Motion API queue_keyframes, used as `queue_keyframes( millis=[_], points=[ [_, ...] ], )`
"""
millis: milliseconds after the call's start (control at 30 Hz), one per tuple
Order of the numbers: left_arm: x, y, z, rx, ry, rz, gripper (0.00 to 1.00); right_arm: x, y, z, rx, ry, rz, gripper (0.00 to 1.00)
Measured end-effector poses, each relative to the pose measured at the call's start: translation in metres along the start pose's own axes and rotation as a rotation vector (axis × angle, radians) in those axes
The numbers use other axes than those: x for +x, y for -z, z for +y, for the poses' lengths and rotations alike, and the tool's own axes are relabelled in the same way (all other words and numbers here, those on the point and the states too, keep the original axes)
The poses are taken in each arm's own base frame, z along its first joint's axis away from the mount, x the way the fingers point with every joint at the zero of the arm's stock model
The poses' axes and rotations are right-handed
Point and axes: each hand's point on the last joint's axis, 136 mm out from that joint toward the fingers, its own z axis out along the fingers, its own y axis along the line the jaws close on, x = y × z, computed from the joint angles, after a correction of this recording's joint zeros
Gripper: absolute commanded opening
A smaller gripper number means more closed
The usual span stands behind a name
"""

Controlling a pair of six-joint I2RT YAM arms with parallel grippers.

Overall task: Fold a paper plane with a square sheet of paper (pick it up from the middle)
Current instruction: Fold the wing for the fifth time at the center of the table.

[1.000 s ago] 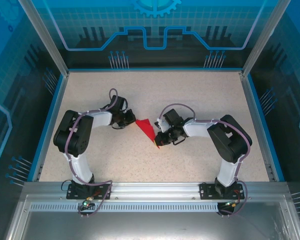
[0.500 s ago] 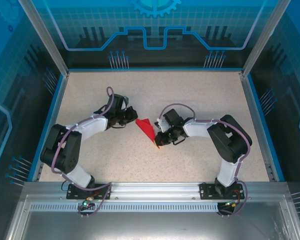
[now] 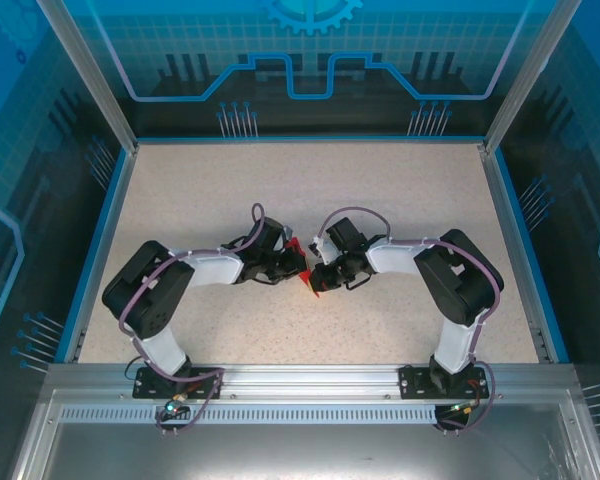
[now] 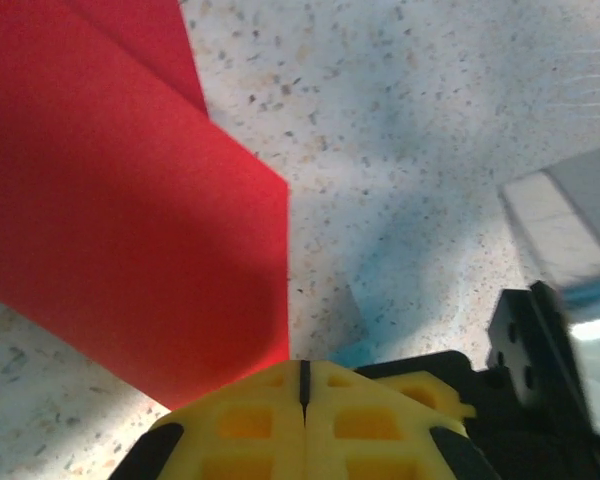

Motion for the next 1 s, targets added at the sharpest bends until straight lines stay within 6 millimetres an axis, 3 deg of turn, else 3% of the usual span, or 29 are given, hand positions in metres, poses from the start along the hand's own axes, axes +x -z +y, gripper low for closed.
queue_keyframes(
  millis=[333,767,900,1000],
  points=[
    [0.007,-0.011,0.014,-0.029,0.033,0.032,0.02,0.001,-0.001,-0.001,-0.002,-0.005,0.005,0.0],
    [0.0,-0.012,0.02,-0.015,0.023,0.058,0.02,0.003,-0.003,-0.003,0.002,-0.021,0.015,0.0],
    [-0.02,-0.006,0.028,-0.011,0.034,0.035,0.02,0.002,-0.003,-0.003,0.001,-0.022,0.015,0.0],
    [-0.046,0.002,0.042,-0.029,0.061,-0.012,0.02,0.003,-0.003,-0.003,0.002,-0.023,0.017,0.0]
  ],
)
